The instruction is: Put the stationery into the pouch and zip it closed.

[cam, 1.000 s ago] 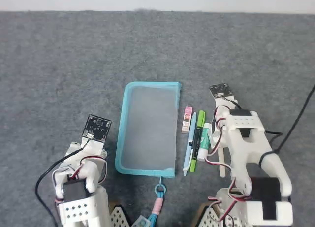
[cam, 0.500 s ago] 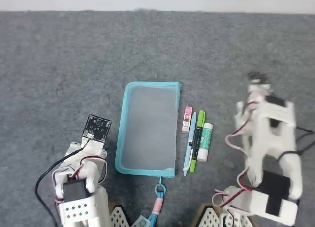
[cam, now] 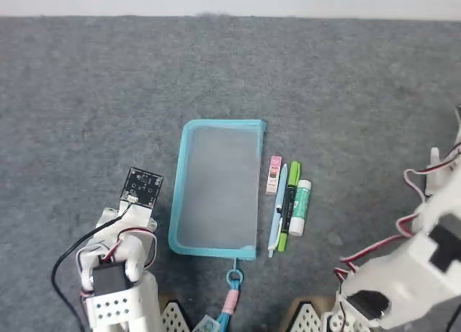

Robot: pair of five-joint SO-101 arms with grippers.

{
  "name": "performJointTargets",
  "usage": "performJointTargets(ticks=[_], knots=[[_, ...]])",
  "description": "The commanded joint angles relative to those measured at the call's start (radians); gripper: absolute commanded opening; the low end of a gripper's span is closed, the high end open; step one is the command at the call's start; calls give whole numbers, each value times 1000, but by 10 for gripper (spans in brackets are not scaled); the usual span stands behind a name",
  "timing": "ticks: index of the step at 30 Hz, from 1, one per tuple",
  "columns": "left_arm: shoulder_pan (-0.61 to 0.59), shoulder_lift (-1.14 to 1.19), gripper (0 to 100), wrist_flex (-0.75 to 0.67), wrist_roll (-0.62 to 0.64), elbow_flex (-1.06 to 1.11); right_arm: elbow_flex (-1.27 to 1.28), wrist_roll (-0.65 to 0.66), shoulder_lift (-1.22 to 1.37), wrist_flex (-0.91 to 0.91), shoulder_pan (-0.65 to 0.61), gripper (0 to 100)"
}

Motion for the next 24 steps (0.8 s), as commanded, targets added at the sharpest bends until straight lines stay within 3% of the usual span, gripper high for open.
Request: performJointTargets(ticks=[1, 6, 13, 19, 24], knots=[[-5, -8, 11, 3, -11, -5, -147, 20, 111, 8, 10, 58], [-5, -8, 11, 3, -11, -5, -218, 18, 208, 13, 8, 73], [-5, -8, 11, 3, -11, -5, -244, 14, 202, 25, 7, 232], [-5, -8, 11, 3, -11, -5, -290, 3, 61, 213, -58, 204], [-5, -8, 11, 3, -11, -5, -285, -129, -166, 390, -208, 188]])
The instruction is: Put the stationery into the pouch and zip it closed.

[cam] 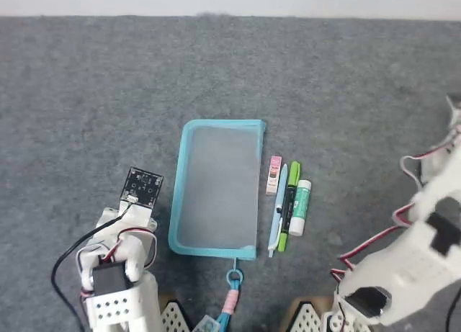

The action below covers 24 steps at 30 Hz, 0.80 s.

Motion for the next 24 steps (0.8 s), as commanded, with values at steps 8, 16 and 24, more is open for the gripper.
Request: performJointTargets(ticks=[8, 16, 24], knots=[[-5, -8, 11, 3, -11, -5, 348, -275, -545, 120, -510, 188], [-5, -8, 11, 3, -11, -5, 701, -493, -662, -133, -774, 188], [-5, -8, 11, 3, -11, -5, 749, -555, -536, -260, -774, 190]])
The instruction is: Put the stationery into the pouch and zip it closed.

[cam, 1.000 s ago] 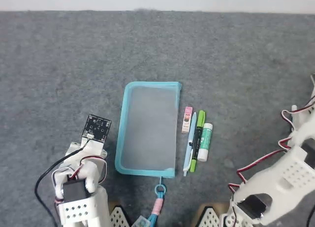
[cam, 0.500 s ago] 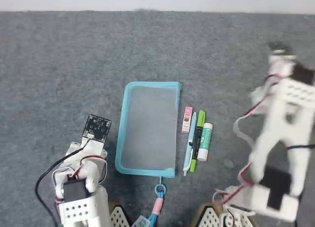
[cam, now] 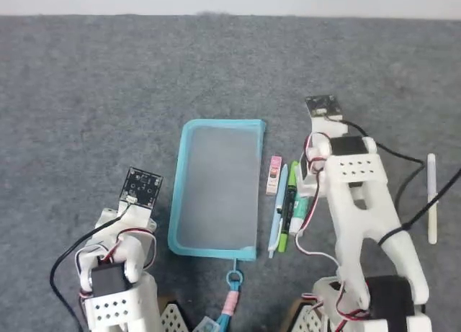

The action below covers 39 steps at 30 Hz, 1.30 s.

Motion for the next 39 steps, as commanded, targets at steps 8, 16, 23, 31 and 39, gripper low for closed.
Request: performJointTargets(ticks=[8, 16, 23, 31, 39], knots=[[-5, -8, 11, 3, -11, -5, 28, -68, 182, -177, -36, 188], [-5, -8, 11, 3, -11, -5, 34, -66, 288, -203, -31, 186], [-5, -8, 11, 3, -11, -5, 14, -44, 306, -206, 42, 4], [-5, -8, 11, 3, -11, -5, -109, 270, 148, -111, 366, 7], [-5, -8, 11, 3, -11, -5, -319, 591, 153, -87, 639, 7]])
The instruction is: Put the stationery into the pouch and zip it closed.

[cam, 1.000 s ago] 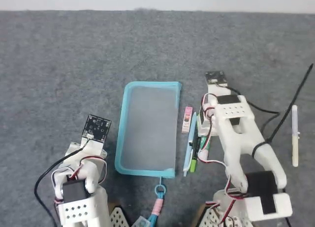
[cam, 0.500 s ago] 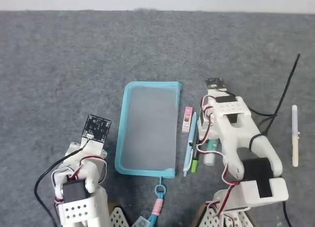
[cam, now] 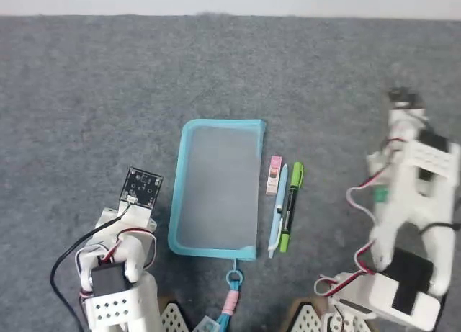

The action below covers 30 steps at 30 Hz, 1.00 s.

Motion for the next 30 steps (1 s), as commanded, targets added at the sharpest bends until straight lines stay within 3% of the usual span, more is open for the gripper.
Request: performJointTargets(ticks=[1, 6, 12, 14, 18, 22, 26, 30], knots=[[-5, -8, 11, 3, -11, -5, -146, 173, -5, 16, 111, 7], [-5, -8, 11, 3, -11, -5, -275, 261, 162, 16, 179, 7], [-5, -8, 11, 3, -11, -5, -402, 255, 372, 18, 189, 7], [-5, -8, 11, 3, -11, -5, -428, 196, 401, 38, 179, 7], [-5, -8, 11, 3, -11, -5, -436, 75, 352, 162, 48, 7], [-5, -8, 11, 3, -11, -5, -361, -132, 223, 213, -153, 7], [-5, -8, 11, 3, -11, -5, -290, -281, 134, 85, -312, 7], [-5, -8, 11, 3, -11, -5, -292, -328, 156, -35, -407, 9]])
